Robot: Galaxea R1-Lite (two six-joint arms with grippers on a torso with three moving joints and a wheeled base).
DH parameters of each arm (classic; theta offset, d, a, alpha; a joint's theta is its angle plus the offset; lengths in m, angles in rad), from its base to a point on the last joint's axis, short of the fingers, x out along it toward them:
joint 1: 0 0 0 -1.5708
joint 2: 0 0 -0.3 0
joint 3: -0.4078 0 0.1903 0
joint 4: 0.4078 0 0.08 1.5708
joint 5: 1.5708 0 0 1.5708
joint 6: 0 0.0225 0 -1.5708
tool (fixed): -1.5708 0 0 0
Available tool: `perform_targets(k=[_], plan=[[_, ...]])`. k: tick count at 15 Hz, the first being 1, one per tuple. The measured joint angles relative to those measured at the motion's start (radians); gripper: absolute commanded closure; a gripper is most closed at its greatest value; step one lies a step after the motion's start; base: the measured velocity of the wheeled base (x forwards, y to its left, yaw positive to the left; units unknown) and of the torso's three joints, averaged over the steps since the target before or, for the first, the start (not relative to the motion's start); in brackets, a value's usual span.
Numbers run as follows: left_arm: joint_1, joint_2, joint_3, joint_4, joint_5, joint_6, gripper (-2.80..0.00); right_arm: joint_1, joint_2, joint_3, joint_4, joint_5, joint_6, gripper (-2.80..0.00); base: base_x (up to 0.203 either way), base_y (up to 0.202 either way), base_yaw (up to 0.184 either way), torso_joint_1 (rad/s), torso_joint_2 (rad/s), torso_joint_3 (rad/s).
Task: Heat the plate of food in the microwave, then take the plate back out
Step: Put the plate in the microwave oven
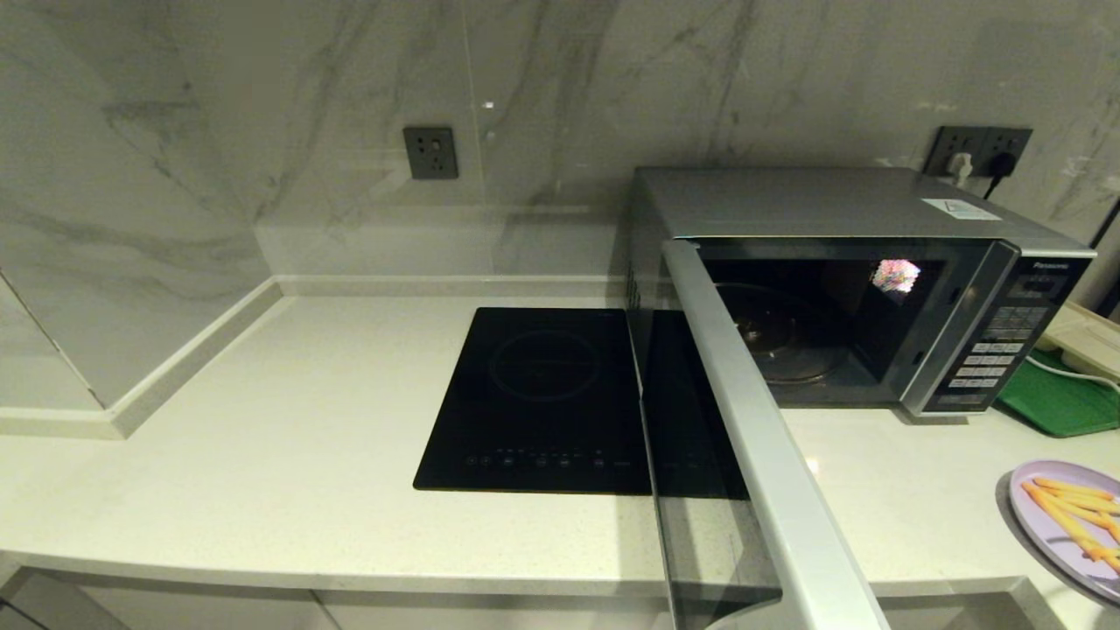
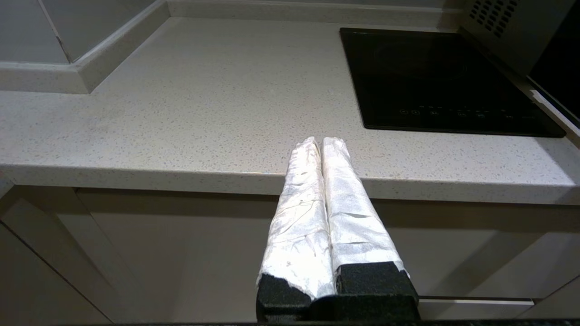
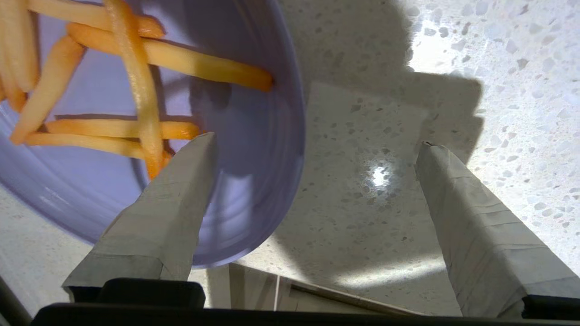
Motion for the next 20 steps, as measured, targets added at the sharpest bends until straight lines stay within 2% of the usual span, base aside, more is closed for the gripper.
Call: perform_targets(k=[6,11,18,20], plan=[[0.0,0.0,0.0,0.0,0.0,0.0,0.0,0.0,0.011,0.007,-0.001,-0.015,0.0,-2.8,0.0,0.0,0.0,0.0,0.0,0.0],[0.0,0.0,0.0,0.0,0.0,0.0,0.0,0.0,0.011,0.012,-0.001,-0.057,0.002,-2.8,0.0,0.0,0.0,0.0,0.0,0.0],[0.0,0.0,0.0,0.0,0.0,0.0,0.0,0.0,0.004,0.007,-0.001,-0.064,0.0,-2.8,0.0,0.0,0.0,0.0,0.0,0.0],[0.0,0.0,0.0,0.0,0.0,0.0,0.0,0.001,0.006,0.005,-0.002,-0.093,0.0,-2.8,0.0,0.0,0.0,0.0,0.0,0.0]])
